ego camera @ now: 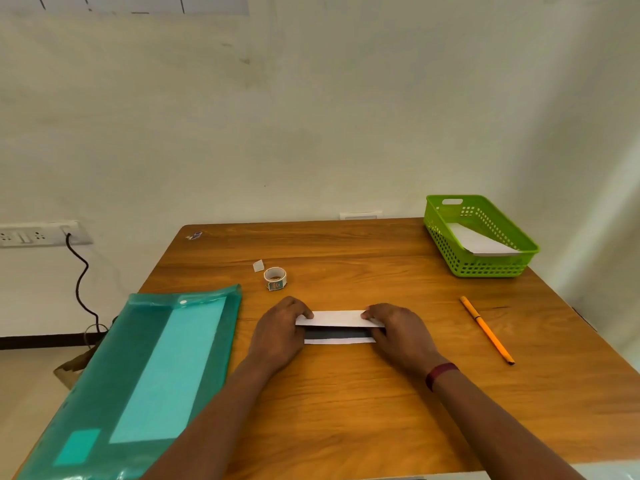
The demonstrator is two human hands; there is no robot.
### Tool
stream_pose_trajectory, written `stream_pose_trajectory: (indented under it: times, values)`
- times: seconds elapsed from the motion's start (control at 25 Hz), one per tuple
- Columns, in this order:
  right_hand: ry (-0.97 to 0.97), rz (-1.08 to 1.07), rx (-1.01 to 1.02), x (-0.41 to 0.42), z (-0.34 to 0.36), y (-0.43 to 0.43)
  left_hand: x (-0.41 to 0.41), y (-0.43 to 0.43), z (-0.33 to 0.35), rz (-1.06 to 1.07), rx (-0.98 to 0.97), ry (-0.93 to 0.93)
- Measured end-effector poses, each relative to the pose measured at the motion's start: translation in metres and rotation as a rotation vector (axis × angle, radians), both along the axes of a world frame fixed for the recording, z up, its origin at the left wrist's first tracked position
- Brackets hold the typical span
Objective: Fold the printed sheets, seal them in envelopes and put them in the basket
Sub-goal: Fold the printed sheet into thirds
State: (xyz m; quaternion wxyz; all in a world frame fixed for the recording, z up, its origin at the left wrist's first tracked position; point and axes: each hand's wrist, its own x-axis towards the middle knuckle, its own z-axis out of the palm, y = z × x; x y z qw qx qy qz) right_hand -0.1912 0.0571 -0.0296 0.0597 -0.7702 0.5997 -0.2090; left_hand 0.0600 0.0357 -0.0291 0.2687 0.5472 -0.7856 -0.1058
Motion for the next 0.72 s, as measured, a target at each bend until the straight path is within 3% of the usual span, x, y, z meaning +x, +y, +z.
stream_pose_trajectory:
  times: [0.24, 0.4, 0.72]
  values:
    - [0.189, 0.044, 0.104, 0.004, -0.011, 0.003, 0.0, 0.005, -0.009, -0.021, 0.118, -0.124]
    - [0.316, 0.048, 0.16, 0.013, -0.012, 0.008, -0.005, 0.008, -0.008, -0.042, 0.245, -0.336]
    - [0.329, 0.026, 0.205, 0.034, -0.013, 0.015, -0.03, 0.017, -0.011, -0.046, 0.169, -0.593]
